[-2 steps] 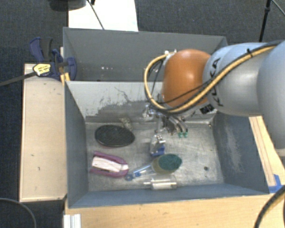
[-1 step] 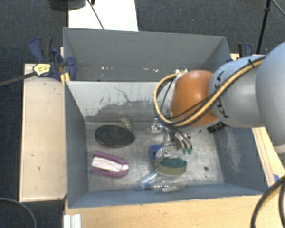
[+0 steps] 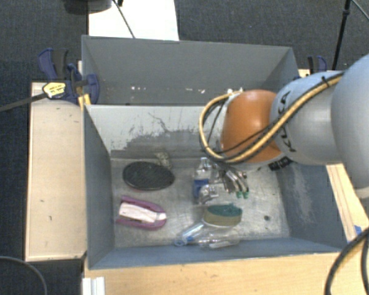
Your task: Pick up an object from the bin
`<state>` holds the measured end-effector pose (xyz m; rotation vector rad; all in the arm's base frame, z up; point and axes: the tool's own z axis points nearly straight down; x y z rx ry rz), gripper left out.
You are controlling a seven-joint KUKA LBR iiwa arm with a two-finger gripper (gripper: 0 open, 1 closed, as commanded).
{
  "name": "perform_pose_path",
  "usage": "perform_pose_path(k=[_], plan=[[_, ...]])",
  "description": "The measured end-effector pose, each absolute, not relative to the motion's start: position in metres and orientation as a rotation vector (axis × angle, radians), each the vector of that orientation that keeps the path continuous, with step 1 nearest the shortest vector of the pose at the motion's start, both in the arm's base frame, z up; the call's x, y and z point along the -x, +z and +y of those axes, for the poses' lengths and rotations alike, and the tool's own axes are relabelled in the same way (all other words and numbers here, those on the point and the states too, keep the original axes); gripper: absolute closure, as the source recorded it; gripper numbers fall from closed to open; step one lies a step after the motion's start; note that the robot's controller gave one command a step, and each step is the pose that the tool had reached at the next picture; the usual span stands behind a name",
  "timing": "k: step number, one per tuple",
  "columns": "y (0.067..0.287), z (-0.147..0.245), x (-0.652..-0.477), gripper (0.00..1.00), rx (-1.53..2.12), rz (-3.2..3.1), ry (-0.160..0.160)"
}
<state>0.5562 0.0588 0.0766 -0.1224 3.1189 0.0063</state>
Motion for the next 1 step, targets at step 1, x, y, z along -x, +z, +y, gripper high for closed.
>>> perform_pose_path(k=[1], plan=[[0.2011, 0.0574, -0.5500, 1.00, 0.114, 3.129, 0.002]])
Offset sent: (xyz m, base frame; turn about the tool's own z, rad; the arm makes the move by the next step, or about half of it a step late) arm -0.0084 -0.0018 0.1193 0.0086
